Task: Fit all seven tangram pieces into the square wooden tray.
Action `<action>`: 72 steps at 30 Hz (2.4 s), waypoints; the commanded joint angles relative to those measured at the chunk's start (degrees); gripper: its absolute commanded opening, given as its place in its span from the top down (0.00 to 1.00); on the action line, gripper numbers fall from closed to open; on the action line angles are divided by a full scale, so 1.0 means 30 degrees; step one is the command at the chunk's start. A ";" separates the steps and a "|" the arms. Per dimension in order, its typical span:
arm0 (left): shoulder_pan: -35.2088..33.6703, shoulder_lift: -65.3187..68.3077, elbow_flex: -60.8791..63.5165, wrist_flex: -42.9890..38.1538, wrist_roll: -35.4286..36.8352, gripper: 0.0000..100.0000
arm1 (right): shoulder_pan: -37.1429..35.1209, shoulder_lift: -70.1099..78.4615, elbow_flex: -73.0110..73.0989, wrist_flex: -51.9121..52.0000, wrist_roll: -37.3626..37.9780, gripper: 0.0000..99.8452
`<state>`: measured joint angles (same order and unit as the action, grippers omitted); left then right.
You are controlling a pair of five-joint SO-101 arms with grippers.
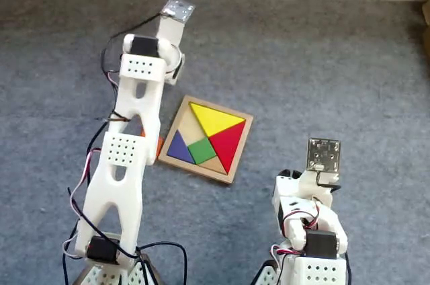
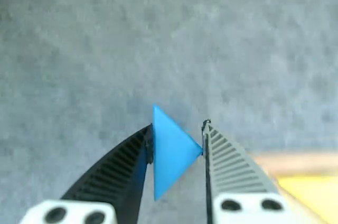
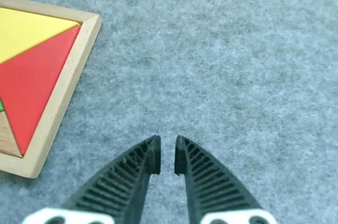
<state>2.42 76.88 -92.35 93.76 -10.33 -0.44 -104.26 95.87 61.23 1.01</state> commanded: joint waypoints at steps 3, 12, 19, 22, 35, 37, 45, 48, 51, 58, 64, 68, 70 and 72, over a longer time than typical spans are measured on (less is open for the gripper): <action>0.1421 -0.1978 -0.0982 0.2520 -0.0645 0.90 | 0.0220 -0.0220 0.1744 -0.0337 0.0234 0.93; 0.1568 -0.4322 -0.0044 0.2637 -0.0586 0.90 | 0.0220 -0.0220 0.1744 -0.0337 0.0234 0.93; 0.2418 -0.9480 0.7223 0.2608 -0.0410 0.90 | 0.0220 -0.0249 0.1744 -0.0337 0.0234 0.93; 0.2652 -1.1766 1.0242 0.2579 0.0645 0.90 | 0.0220 -0.0249 0.1744 -0.0337 0.0234 0.93; 0.3443 -1.6454 1.8183 0.2491 0.1260 0.90 | 0.0220 -0.0220 0.1744 -0.0337 0.0234 0.93; 0.3795 -1.6454 1.9033 0.2168 0.1172 0.89 | 0.0220 -0.0220 0.1744 -0.0337 0.0234 0.93; 0.4674 -1.6484 2.2315 -0.0498 -0.3927 0.89 | 0.0220 -0.0220 0.1744 -0.0337 0.0234 0.93; 0.4645 -1.6454 2.3077 -0.1114 -0.5802 0.89 | 0.0220 -0.0220 0.1744 -0.0337 0.0234 0.93; 0.4586 -1.6454 2.3604 -0.1319 -0.7619 0.89 | 0.0220 -0.0220 0.1744 -0.0337 0.0234 0.93; 0.4615 -1.6454 2.3722 -0.1729 -0.8879 0.89 | 0.0220 -0.0220 0.1744 -0.0337 0.0234 0.93; 0.4615 -1.6454 2.3663 -0.2139 -0.5802 0.89 | 0.0220 -0.0220 0.1744 -0.0337 0.0234 0.93; 0.4498 -1.6454 2.3634 -0.2139 0.0586 0.89 | 0.0220 -0.0220 0.1744 -0.0337 0.0234 0.93; 0.4469 -1.6454 2.3663 -0.2139 0.3810 0.89 | 0.0220 -0.0220 0.1744 -0.0337 0.0234 0.93; 0.4469 -1.6454 2.3692 -0.1993 0.7121 0.89 | 0.0220 -0.0220 0.1744 -0.0337 0.0234 0.93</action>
<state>15.43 31.08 -20.97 87.69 -8.13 -0.44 -104.26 95.87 61.23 1.01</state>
